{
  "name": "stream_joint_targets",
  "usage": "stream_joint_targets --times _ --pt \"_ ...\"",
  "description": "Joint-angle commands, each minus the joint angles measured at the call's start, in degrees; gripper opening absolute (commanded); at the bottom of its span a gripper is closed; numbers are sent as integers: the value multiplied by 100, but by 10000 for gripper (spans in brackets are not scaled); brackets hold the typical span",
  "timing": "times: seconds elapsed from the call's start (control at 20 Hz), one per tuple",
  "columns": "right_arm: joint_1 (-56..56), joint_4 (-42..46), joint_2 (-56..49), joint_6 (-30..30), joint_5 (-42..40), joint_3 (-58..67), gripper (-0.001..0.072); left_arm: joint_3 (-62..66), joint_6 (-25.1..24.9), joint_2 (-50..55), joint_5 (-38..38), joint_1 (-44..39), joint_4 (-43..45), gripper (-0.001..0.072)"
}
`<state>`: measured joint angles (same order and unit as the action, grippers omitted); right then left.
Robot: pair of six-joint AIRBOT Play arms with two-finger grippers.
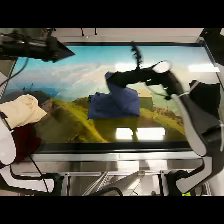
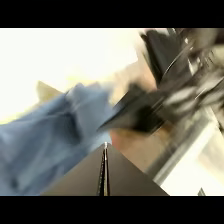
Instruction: Fold the shirts.
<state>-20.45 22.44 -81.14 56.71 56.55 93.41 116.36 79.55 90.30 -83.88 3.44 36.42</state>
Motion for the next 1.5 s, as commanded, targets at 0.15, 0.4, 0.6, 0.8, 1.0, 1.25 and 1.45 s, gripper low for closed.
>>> stream_joint_targets --times 0.15,0.4,0.6,0.8,1.0,1.25,1.45 --pt "-1602 -656 -1182 -931 -1777 9 488 -164 -4 -245 -350 680 -2 27" --pt "-625 -378 -605 -730 -949 7 481 -662 -111 -245 -339 632 -24 27" --pt "664 885 -184 345 -192 4 483 -807 -155 -245 -358 575 -46 27" --pt "1768 2225 -234 1401 656 -229 652 -807 -153 -245 -382 577 -48 27" --pt "2116 2380 -503 1362 863 -782 652 -807 -153 -245 -378 573 -46 27" --pt "1620 1587 -962 883 785 -844 651 -807 -151 -245 -365 570 -46 27" --pt "1340 1696 -1141 927 627 -844 651 -807 -151 -245 -409 570 -46 27"
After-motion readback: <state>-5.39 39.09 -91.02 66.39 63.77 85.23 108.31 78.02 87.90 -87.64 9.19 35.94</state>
